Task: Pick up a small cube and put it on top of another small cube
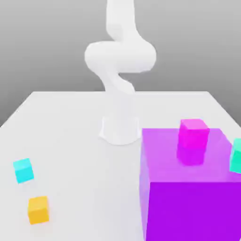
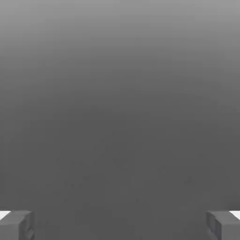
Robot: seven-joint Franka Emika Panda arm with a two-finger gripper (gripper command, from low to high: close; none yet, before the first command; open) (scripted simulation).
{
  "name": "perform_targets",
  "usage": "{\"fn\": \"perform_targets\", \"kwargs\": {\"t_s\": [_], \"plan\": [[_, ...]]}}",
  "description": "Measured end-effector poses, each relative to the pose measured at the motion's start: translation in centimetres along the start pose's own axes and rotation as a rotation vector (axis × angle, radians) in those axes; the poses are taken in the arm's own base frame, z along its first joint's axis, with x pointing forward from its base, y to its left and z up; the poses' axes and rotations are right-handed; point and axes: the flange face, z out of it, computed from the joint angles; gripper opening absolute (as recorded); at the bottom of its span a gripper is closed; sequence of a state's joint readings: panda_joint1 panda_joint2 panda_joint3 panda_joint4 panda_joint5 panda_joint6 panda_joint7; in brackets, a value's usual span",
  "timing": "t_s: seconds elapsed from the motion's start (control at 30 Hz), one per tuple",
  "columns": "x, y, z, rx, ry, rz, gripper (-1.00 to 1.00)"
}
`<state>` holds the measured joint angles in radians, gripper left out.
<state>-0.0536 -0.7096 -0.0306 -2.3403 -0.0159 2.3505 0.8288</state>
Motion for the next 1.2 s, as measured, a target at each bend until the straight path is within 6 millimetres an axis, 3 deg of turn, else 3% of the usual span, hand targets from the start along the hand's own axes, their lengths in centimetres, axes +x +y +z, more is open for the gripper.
{"fn": "perform_targets", "kwargs": {"t_s": [0.17,0.37,0.53,0.6,0.7,0.77,0.9,0.93,1.13,1.2], "plan": [[3.5,8.2,11.0,-0.184,-0.04,0.191,0.0],[4.7,21.5,20.5,-0.384,-0.087,0.432,0.0],[2.5,33.7,25.6,-0.54,-0.13,0.644,0.0],[1.0,39.4,26.4,-0.605,-0.139,0.752,0.0],[-2.6,46.1,27.6,-0.69,-0.17,0.881,0.0],[-4.3,48.2,28.9,-0.715,-0.183,0.91,0.0],[-6.4,50.6,31.9,-0.724,-0.186,0.918,0.0],[-6.9,51.1,32.6,-0.724,-0.186,0.919,-1.0],[-7.2,51.4,33.0,-0.724,-0.187,0.92,-1.0],[-6.7,50.9,32.3,-0.724,-0.187,0.919,-1.0]]}}
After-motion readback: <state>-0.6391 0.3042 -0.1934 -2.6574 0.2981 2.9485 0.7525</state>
